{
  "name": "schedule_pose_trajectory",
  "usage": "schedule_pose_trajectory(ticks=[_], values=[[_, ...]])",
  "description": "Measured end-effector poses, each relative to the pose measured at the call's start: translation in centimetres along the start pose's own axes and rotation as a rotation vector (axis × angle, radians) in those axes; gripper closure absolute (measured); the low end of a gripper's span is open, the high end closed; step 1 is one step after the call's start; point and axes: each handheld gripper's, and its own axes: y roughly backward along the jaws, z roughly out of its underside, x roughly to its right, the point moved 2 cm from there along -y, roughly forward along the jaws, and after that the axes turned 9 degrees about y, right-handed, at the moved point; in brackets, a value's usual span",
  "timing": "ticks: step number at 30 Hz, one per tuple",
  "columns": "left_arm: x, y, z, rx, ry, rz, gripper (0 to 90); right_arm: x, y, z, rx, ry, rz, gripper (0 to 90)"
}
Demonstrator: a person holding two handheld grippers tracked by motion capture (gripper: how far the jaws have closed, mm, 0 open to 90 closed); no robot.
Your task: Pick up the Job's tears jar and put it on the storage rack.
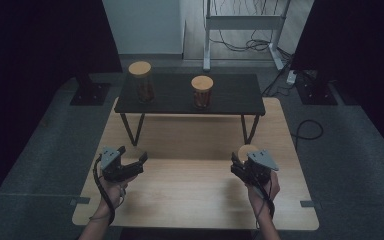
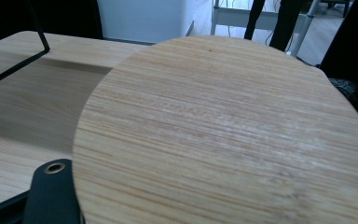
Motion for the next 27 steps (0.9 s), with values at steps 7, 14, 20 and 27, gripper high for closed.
schedule_pose_trajectory(ticks=[7, 14, 20, 27], values=[[0.02, -0.16, 0.04, -0.01, -0.005, 0.004, 7.7, 0.07, 0.28, -0.11, 0.011, -0.002, 0.004, 25.0], [0.08, -0.24, 0.07, -0.015, -0.009, 0.006, 7.7, 0.14, 0.44, -0.21, 0.021, -0.003, 0.004, 25.0], [0.08, -0.28, 0.08, -0.016, -0.01, 0.004, 7.7, 0.21, 0.43, -0.29, 0.023, -0.004, 0.004, 25.0], [0.11, -0.38, 0.13, -0.021, -0.011, 0.004, 7.7, 0.24, 0.42, -0.32, 0.024, -0.004, 0.002, 25.0]])
